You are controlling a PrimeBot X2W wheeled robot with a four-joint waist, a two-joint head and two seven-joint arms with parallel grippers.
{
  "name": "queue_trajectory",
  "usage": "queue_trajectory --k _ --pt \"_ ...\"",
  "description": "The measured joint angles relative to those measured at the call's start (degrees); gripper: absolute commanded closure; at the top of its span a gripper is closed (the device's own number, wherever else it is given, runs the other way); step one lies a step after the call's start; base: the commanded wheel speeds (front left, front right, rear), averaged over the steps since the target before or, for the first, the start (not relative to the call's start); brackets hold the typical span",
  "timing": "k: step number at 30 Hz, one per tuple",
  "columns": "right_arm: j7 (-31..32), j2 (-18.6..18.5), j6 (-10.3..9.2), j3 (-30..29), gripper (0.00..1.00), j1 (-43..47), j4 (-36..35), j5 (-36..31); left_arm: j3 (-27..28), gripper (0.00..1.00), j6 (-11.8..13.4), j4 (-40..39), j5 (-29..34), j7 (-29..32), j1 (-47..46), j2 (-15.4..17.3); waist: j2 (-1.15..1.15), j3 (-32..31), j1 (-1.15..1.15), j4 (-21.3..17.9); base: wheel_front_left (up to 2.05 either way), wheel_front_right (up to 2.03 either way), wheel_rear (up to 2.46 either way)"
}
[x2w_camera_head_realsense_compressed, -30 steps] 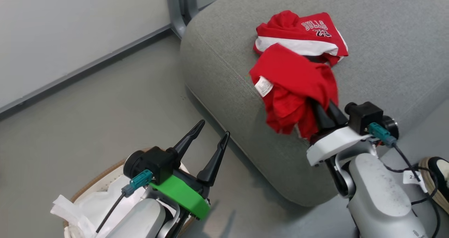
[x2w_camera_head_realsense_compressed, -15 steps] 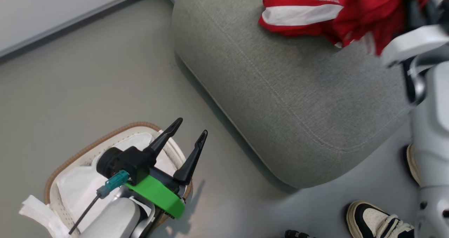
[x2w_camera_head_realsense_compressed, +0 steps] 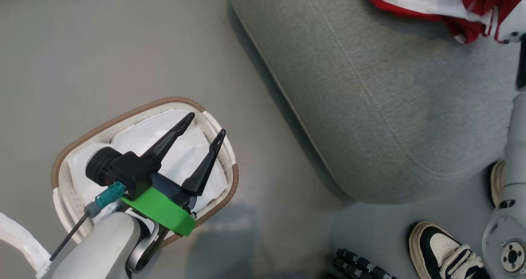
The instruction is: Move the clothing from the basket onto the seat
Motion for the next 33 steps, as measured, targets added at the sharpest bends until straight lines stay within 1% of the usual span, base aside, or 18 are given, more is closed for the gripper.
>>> queue_trajectory --k 2,3,4,5,6,11,16,19,23,27,33 --pt "-1.0 1.3 0.00 -1.8 1.00 0.6 1.4 -1.1 0.1 0.00 0.0 -0.1 -0.2 0.0 -0.2 0.4 0.00 1.2 0.00 1.0 0.00 0.00 0.00" --pt "-1.4 1.7 0.00 -3.2 0.93 1.1 2.3 -1.6 0.1 0.00 0.0 -0.1 -0.3 0.0 -0.3 0.5 0.00 1.7 0.00 1.5 0.00 0.00 0.00" --pt "-1.8 1.9 0.00 -4.4 0.73 1.7 2.9 -2.0 0.2 0.00 0.0 0.0 -0.3 0.0 -0.3 0.7 0.00 2.1 0.00 2.0 0.00 0.00 0.00" --pt "-2.4 2.3 0.00 -5.7 0.26 2.5 3.1 -2.8 0.4 0.00 0.0 0.1 -0.4 0.0 -0.5 0.8 0.00 2.4 0.00 2.5 0.00 0.00 0.00" --pt "-2.8 2.5 0.00 -6.9 0.00 3.3 3.3 -3.6 0.5 0.00 0.0 0.2 -0.4 0.0 -0.5 0.8 0.00 2.7 0.00 3.0 0.00 0.00 0.00" --pt "-5.1 3.2 0.00 -10.1 0.00 4.0 5.7 -4.4 2.2 0.00 0.0 1.0 -0.5 -0.1 -0.5 0.7 0.00 3.4 0.00 4.7 0.00 0.00 0.00" --pt "-6.2 3.5 0.00 -8.5 0.00 6.5 6.3 -2.1 5.5 0.00 0.2 1.6 -0.4 -0.1 0.6 -0.5 0.00 2.0 0.00 4.7 0.00 0.00 0.00" --pt "-6.3 3.8 0.00 -5.4 0.00 9.7 3.6 0.7 7.3 0.00 0.2 2.1 0.6 -0.1 1.6 -1.7 0.00 0.4 0.00 4.5 0.00 0.00 0.00" --pt "-6.3 3.8 0.00 -0.5 0.00 16.2 0.5 6.0 10.1 0.00 0.2 3.9 1.6 -0.1 3.2 -4.0 0.00 -2.4 0.00 4.5 0.00 0.00 0.00" --pt "-6.3 3.8 0.00 4.1 0.00 21.6 -2.7 9.5 13.4 0.00 0.2 6.0 2.4 -0.2 5.2 -6.4 0.00 -5.5 -0.01 4.9 0.00 0.00 0.00" --pt "-6.3 3.8 0.00 10.6 0.00 26.3 -5.3 14.2 19.2 0.00 0.1 8.8 4.9 -0.2 7.8 -9.3 0.00 -9.7 -0.01 6.5 0.00 0.00 0.00"
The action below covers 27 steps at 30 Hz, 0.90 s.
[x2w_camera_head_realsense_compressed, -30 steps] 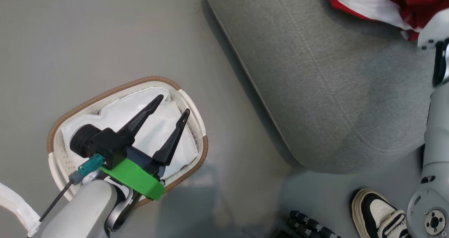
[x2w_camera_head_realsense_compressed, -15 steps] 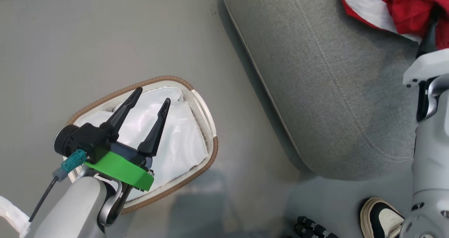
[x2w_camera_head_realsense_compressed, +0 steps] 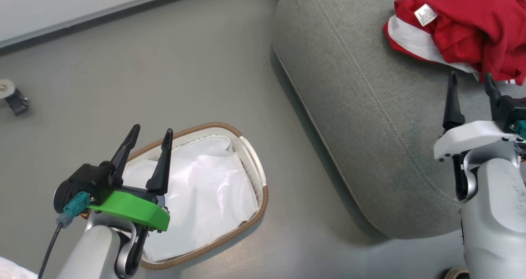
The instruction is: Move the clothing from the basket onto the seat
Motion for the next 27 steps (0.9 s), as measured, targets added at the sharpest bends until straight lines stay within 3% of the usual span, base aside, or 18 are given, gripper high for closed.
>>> queue_trajectory --k 13,27 --pt "0.0 0.0 0.00 9.6 0.00 -1.1 0.5 4.6 11.0 0.00 0.0 4.9 6.7 0.0 2.2 -4.9 0.00 -4.9 0.00 8.1 0.00 0.00 0.00" --pt "0.0 0.1 0.00 16.4 0.00 3.9 2.4 10.8 18.1 0.00 -0.1 5.7 13.4 0.0 7.6 -7.9 0.00 -10.7 0.00 14.9 0.00 0.00 0.00"
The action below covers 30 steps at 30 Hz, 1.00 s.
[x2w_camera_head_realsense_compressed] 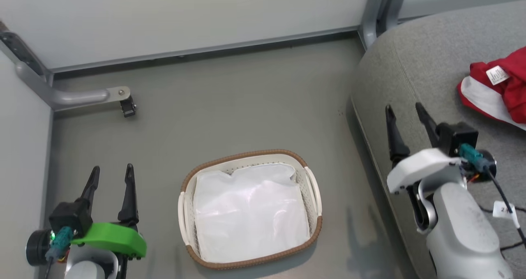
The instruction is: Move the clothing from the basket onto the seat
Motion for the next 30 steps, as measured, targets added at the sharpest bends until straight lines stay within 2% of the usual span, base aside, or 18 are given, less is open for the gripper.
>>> queue_trajectory --k 8,15,28,29,30 --pt "0.0 0.0 0.00 1.4 0.00 7.9 -3.6 2.8 2.3 0.00 0.0 -3.8 1.9 0.0 5.9 -1.5 0.00 -3.3 0.00 1.2 0.00 0.00 0.00" --pt "0.0 -0.1 0.00 1.9 0.00 13.2 -5.5 4.6 4.1 0.00 0.0 -3.7 2.4 0.0 9.2 -2.6 0.00 -5.6 0.00 1.2 0.00 0.00 0.00" --pt "0.0 0.0 0.00 3.4 0.00 15.6 -5.6 4.9 4.1 0.00 0.0 -3.0 1.1 0.0 11.6 -3.7 0.00 -7.2 0.00 1.0 0.00 0.00 0.00" --pt "0.0 0.0 0.00 3.4 1.00 15.6 -5.5 4.9 4.0 1.00 0.0 -2.9 0.9 0.0 11.6 -3.8 0.00 -7.1 0.00 1.0 0.00 0.00 0.00" --pt "0.0 0.1 0.00 3.4 1.00 15.7 -5.0 4.9 3.9 1.00 0.0 -2.4 0.9 0.0 11.6 -3.9 0.00 -7.1 0.00 1.0 0.00 0.00 0.00"
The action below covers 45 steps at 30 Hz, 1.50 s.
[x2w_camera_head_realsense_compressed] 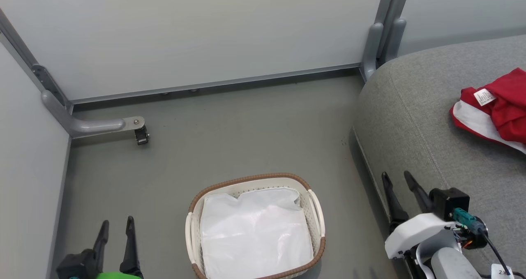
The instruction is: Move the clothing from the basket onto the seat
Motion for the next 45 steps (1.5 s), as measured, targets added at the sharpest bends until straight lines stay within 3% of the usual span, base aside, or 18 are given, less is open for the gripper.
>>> queue_trajectory --k 5,25,45 --pt "0.9 0.4 0.00 -0.2 1.00 1.4 1.6 1.6 0.0 1.00 0.0 1.7 -1.5 0.7 0.1 -0.7 0.00 0.0 0.00 0.0 0.00 0.00 0.00" --pt "6.0 0.4 0.00 -2.6 1.00 2.0 -1.7 21.4 1.1 1.00 0.0 0.3 -21.4 6.1 -1.0 -1.0 0.00 -0.3 0.00 0.3 0.00 0.00 0.00" --pt "10.3 0.3 -0.01 -4.5 1.00 2.7 -4.4 37.0 2.0 1.00 0.0 -1.0 -36.7 10.3 -3.0 -1.3 0.00 -0.5 0.00 0.6 0.00 0.00 0.00"
